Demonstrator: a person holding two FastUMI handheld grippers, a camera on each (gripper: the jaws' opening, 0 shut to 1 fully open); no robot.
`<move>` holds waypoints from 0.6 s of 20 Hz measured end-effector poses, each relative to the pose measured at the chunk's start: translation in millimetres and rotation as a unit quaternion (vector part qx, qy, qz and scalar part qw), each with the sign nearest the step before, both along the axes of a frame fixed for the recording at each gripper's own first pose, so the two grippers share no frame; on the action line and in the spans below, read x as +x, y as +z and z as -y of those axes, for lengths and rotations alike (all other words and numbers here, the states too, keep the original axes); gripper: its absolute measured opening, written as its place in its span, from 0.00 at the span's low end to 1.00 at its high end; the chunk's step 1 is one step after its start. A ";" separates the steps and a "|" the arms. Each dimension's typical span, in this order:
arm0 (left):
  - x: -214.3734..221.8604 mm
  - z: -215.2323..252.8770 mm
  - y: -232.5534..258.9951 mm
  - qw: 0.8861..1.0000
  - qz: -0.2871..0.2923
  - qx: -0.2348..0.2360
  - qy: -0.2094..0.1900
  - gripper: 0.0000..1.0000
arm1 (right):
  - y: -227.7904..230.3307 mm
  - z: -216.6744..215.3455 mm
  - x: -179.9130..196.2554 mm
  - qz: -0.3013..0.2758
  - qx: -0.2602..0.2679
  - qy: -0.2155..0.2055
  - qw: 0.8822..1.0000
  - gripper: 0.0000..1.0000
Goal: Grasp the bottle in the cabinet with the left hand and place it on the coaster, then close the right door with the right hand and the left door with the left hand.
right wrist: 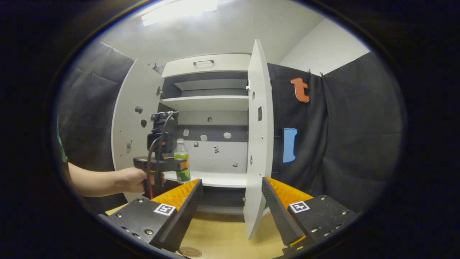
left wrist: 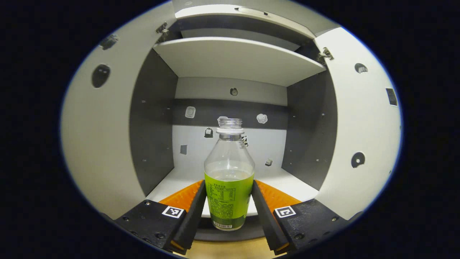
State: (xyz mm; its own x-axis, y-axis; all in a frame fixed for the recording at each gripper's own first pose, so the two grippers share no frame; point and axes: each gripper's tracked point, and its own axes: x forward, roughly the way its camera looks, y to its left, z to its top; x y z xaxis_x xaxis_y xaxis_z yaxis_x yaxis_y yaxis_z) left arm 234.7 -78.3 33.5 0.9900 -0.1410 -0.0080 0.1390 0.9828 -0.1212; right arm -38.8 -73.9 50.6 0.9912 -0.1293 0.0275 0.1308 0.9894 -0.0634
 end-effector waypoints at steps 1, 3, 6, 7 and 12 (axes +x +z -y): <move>-17.7 1.5 -5.9 1.000 0.002 0.003 0.000 0.76 | -1.4 1.6 -1.0 -0.002 0.001 0.002 1.000 0.99; -52.1 6.5 -24.2 1.000 -0.005 0.008 -0.003 0.76 | -5.0 3.8 -4.3 -0.009 0.004 0.008 1.000 0.99; -101.0 10.4 -56.6 1.000 -0.027 -0.010 -0.007 0.76 | -7.2 8.3 -10.8 -0.009 -0.001 0.018 1.000 0.99; -114.7 10.0 -67.1 0.999 -0.032 -0.014 -0.005 0.76 | -7.8 11.2 -13.4 -0.008 -0.001 0.019 1.000 0.99; -172.8 16.8 -123.2 0.999 -0.053 -0.003 -0.007 0.76 | -14.2 22.9 -25.0 -0.020 0.008 0.018 1.000 0.99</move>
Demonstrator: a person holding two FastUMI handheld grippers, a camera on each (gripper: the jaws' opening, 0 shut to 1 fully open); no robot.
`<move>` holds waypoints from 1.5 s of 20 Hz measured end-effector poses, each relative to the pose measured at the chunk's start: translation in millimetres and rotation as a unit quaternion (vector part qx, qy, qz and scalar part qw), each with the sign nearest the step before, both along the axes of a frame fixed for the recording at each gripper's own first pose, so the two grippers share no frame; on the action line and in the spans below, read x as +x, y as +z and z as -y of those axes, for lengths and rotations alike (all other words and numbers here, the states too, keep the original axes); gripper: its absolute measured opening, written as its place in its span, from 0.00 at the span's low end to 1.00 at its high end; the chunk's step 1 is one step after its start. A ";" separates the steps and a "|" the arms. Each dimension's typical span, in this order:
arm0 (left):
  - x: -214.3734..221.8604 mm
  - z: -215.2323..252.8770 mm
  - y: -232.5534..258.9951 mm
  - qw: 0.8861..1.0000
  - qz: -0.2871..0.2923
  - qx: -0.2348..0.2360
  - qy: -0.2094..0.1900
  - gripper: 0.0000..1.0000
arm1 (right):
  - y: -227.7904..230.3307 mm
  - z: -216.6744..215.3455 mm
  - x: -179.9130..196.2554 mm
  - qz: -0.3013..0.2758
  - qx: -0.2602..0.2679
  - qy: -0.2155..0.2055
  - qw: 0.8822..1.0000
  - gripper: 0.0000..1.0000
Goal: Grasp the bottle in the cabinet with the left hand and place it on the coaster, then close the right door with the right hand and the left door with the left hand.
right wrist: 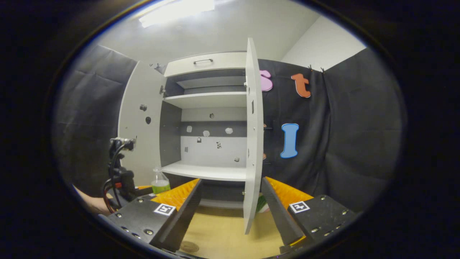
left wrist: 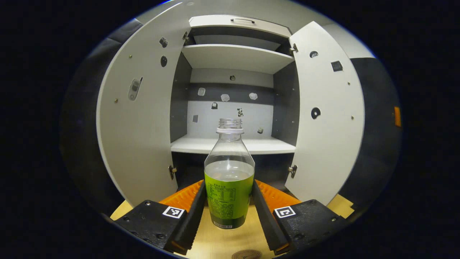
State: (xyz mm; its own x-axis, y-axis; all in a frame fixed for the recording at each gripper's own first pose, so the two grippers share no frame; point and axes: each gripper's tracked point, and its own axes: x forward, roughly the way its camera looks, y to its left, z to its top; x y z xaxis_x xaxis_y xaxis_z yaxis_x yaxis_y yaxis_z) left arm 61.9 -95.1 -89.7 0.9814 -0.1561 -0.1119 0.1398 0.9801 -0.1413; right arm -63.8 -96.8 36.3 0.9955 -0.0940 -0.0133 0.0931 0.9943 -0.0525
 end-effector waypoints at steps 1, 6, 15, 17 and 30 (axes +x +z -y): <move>-9.4 2.3 -13.0 1.000 -0.009 -0.006 -0.002 0.76 | 2.8 3.9 -0.9 0.000 -0.001 -0.004 1.000 0.99; -43.6 23.5 -73.4 0.999 -0.033 -0.001 -0.028 0.76 | 12.7 20.9 -5.9 -0.006 0.009 -0.017 1.000 0.99; -65.9 65.9 -159.7 0.997 -0.040 0.026 -0.065 0.77 | -0.3 37.7 1.4 -0.033 0.023 -0.018 0.999 0.99; -65.6 71.8 -169.1 0.996 -0.037 0.024 -0.073 0.77 | -5.8 37.9 6.4 -0.040 0.027 -0.014 0.999 0.99; -82.0 81.3 -200.3 0.992 -0.048 0.032 -0.110 0.79 | -12.8 70.9 1.8 -0.051 0.017 -0.044 0.998 0.99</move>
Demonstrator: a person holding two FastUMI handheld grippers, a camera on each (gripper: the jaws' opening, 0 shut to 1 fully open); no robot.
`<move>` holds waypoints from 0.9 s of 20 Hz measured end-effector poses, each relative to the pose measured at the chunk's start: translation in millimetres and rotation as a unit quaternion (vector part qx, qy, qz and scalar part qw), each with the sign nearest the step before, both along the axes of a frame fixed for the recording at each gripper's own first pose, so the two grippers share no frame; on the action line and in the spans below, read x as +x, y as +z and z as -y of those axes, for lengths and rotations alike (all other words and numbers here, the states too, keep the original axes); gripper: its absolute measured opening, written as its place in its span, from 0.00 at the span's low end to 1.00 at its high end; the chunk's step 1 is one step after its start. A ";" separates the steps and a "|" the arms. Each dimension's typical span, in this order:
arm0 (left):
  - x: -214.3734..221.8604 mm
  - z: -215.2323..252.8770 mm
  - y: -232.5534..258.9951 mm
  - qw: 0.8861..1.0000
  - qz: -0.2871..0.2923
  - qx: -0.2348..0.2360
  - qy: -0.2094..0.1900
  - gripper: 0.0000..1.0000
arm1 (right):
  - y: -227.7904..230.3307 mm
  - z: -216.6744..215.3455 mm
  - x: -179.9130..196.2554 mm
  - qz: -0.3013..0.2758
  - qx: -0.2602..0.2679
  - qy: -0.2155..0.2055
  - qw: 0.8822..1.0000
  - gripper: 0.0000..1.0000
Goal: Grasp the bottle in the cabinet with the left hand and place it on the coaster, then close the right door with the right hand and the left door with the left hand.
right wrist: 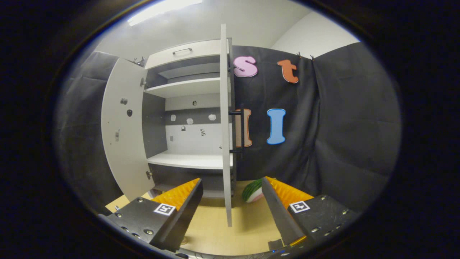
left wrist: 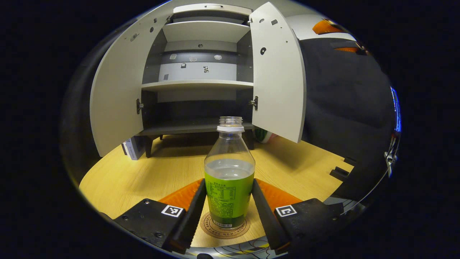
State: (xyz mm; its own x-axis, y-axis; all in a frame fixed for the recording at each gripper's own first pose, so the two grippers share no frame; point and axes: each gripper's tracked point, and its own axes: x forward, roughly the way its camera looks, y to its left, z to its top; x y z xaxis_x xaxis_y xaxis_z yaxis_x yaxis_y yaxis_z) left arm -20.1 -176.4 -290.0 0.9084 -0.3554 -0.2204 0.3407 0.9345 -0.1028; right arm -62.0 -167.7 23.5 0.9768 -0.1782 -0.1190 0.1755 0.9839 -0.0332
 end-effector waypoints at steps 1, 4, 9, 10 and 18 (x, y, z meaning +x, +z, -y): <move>-1.0 0.2 0.3 1.000 -0.003 0.001 -0.004 0.80 | 0.8 2.0 0.6 0.002 0.001 -0.003 1.000 0.99; -2.3 -2.1 9.2 1.000 0.010 0.001 -0.013 0.82 | 2.7 7.2 -0.9 0.007 -0.003 -0.009 1.000 0.99; -0.4 -11.5 17.7 1.000 0.013 0.011 -0.015 0.84 | 1.9 9.1 -7.8 0.006 -0.002 -0.025 1.000 0.99; -1.3 -13.8 22.2 1.000 0.009 0.008 -0.017 0.84 | 3.6 8.1 -8.3 0.009 -0.002 -0.030 1.000 0.99; 9.5 -26.1 90.6 0.997 0.028 -0.017 -0.065 0.85 | 7.3 0.7 -10.0 0.009 0.005 -0.077 0.997 0.99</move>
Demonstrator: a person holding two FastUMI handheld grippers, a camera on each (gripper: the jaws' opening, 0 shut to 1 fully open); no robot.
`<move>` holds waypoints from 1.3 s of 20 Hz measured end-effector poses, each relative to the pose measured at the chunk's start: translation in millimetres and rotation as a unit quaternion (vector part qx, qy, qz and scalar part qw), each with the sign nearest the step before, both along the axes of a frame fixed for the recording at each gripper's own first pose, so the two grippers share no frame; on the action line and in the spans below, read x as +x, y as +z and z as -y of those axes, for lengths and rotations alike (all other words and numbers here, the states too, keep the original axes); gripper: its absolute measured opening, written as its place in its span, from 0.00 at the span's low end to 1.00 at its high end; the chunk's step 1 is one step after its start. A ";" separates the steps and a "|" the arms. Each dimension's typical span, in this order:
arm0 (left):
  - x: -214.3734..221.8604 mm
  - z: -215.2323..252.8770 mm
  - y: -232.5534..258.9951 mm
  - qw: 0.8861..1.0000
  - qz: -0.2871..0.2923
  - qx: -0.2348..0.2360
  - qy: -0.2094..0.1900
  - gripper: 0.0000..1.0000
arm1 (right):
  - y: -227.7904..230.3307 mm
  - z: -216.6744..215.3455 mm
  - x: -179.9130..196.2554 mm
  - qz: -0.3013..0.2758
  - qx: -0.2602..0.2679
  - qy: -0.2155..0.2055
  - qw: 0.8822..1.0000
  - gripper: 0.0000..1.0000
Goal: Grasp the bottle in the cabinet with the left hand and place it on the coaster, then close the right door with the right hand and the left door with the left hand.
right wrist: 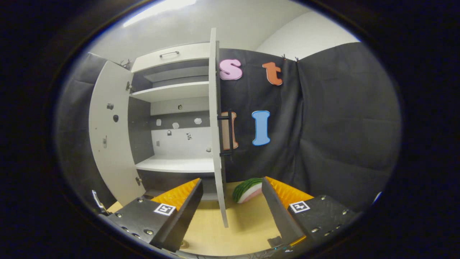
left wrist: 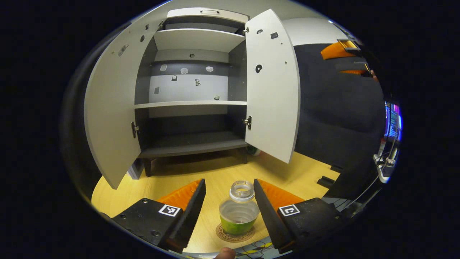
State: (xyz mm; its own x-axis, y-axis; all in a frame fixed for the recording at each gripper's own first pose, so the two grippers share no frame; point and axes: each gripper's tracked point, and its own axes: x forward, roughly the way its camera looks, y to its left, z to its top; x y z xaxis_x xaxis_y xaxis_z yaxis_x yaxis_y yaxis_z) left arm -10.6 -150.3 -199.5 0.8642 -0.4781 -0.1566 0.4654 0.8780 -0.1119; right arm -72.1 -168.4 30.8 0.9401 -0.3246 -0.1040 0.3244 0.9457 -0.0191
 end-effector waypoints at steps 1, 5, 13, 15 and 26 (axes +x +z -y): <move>1.6 -1.8 10.1 1.000 -0.001 -0.008 -0.002 0.84 | 2.3 1.5 -1.1 0.003 -0.001 -0.007 1.000 0.99; 10.1 -2.3 49.6 0.999 0.019 -0.029 -0.015 0.86 | 9.6 10.3 -2.7 0.017 -0.004 -0.018 1.000 0.99; 9.7 -25.5 126.6 0.999 0.021 -0.048 0.005 0.86 | 20.6 54.1 9.4 0.009 -0.035 0.004 0.999 0.99; 14.6 -40.5 147.9 0.999 0.027 -0.038 0.024 0.85 | 25.8 76.6 14.8 0.013 -0.038 -0.003 0.999 0.99; -3.1 -117.0 222.0 0.989 0.063 -0.021 0.131 0.85 | 51.6 126.7 80.9 0.004 -0.019 0.034 0.999 0.99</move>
